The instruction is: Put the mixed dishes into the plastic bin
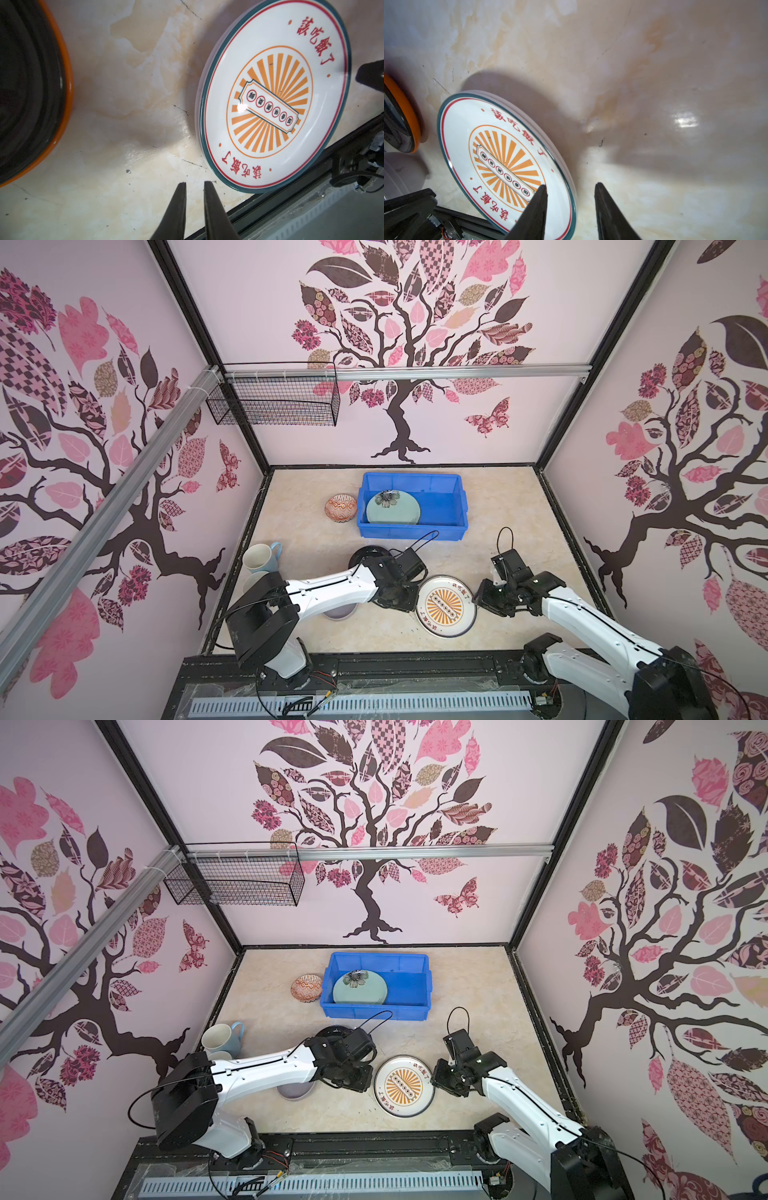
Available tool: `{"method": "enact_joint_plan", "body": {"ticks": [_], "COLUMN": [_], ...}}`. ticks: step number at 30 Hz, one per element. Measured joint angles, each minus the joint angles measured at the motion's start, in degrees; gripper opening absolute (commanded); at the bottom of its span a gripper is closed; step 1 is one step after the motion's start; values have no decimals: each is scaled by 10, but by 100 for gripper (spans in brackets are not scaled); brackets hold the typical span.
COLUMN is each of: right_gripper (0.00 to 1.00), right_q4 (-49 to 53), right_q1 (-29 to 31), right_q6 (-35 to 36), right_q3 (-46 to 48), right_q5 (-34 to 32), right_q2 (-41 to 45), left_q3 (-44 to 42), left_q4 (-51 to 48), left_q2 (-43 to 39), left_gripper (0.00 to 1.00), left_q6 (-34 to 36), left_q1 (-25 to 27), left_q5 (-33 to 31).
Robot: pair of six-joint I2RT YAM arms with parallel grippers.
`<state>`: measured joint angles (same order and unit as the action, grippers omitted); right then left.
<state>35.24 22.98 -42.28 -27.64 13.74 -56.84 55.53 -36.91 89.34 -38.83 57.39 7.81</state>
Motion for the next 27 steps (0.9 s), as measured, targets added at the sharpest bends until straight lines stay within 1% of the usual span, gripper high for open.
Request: {"method": "enact_joint_plan", "body": {"ticks": [9, 16, 20, 27], "right_gripper": [42, 43, 43, 43], "right_q4": [-9, -8, -9, -8], "right_q1": [0, 0, 0, 0], "right_q6": [-2, -5, -11, -15], "right_q3": [1, 1, 4, 6], "right_q5": [0, -1, -3, -5], "right_q2": [-9, -7, -6, -6], "left_q3": [5, 26, 36, 43], "left_q4": [3, 9, 13, 15], "left_q2": [24, 35, 45, 65], "left_gripper": [16, 16, 14, 13], "left_q6": [11, 19, 26, 31], "left_q1": [0, 0, 0, 0], "left_q5": [11, 24, 31, 37]}}
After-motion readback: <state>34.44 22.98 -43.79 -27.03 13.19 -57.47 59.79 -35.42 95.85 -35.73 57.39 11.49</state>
